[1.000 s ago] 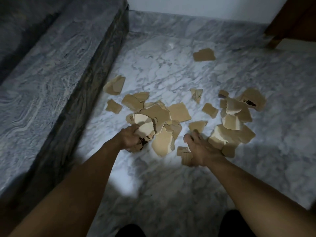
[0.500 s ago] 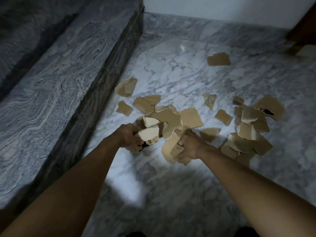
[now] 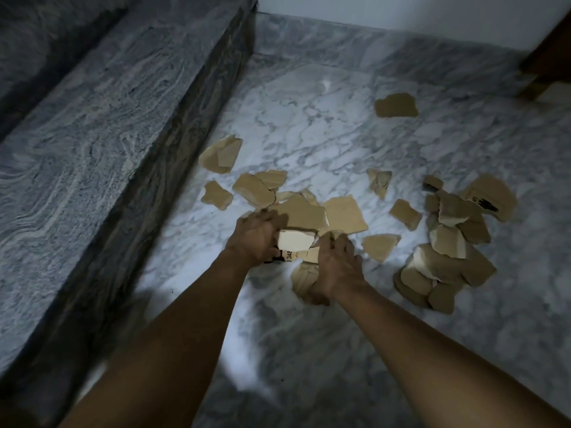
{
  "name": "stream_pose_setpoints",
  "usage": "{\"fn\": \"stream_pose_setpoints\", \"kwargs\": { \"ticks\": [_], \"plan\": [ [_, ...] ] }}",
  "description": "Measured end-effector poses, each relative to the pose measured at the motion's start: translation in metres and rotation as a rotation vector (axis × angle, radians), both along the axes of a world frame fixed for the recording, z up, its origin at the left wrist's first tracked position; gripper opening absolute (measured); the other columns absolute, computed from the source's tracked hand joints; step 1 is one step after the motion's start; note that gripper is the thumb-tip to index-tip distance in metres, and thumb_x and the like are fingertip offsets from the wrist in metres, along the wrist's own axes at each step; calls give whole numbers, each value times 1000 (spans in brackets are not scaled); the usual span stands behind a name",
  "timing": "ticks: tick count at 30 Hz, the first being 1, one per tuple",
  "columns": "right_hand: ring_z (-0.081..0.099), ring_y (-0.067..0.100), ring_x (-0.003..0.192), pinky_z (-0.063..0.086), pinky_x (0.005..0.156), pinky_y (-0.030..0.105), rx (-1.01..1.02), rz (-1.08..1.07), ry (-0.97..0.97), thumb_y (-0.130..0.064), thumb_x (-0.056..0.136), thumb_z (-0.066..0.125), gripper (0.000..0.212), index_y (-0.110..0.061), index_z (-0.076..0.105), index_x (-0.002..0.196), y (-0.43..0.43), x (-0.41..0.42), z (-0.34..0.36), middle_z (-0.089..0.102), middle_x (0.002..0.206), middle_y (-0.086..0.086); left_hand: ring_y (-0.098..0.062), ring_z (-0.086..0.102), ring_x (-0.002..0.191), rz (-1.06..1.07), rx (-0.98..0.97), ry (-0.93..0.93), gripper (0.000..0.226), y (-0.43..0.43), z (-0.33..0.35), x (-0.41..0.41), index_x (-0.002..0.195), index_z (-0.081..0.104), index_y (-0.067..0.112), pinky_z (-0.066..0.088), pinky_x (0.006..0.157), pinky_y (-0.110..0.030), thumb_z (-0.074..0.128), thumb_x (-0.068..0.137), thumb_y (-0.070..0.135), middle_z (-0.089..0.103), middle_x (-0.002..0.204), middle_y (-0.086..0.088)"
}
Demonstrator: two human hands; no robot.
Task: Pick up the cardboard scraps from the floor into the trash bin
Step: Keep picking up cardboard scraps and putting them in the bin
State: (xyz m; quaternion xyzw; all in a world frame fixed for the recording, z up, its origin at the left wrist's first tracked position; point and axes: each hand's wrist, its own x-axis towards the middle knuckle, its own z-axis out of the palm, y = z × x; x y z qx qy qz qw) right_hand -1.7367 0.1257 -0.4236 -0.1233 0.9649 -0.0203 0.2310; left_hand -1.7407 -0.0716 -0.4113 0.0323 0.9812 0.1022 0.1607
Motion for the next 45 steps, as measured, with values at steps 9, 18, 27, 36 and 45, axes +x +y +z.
{"fn": "stream_pose_setpoints", "kwargs": {
  "ticks": [9, 18, 27, 36, 45],
  "plan": [
    [53, 29, 123, 48, 101, 35, -247, 14, -474, -29, 62, 91, 92, -16, 42, 139, 44, -23, 22, 51, 134, 5, -13, 52, 107, 318, 407, -294, 72, -19, 28, -16, 140, 50, 22, 44, 82, -24, 83, 76, 26, 56, 116, 5],
    [64, 25, 98, 48, 75, 30, -194, -167, -235, -40, 63, 89, 60, -11, 66, 111, 128, -113, 33, 67, 107, 5, -38, 23, 137, 226, -24, -156, 73, 45, -4, -47, 142, 36, 41, 33, 107, -55, 71, 78, 46, 19, 152, -7],
    [59, 34, 106, 52, 84, 42, -294, -195, -165, -33, 69, 78, 65, -23, 40, 122, 123, -83, 9, 58, 113, 8, -29, 59, 98, 488, 317, -95, 89, 36, 12, -36, 120, 31, 15, 51, 76, -38, 93, 56, 22, 57, 102, -5],
    [60, 24, 101, 45, 76, 27, -200, -173, -355, -34, 64, 80, 54, -23, 59, 112, 163, -98, 42, 59, 101, -2, -12, 69, 83, 269, 407, -433, 31, 49, 64, -54, 91, 73, 18, 58, 78, -33, 88, 67, 32, 74, 86, 5],
    [56, 19, 102, 43, 85, 29, -75, -120, -424, -22, 73, 83, 65, -16, 56, 131, 215, -88, 57, 62, 119, 2, -37, 28, 130, -4, -109, -342, 69, 135, 5, -112, 121, 62, 28, 42, 102, -51, 80, 63, 61, 19, 148, -10]
  ]
}}
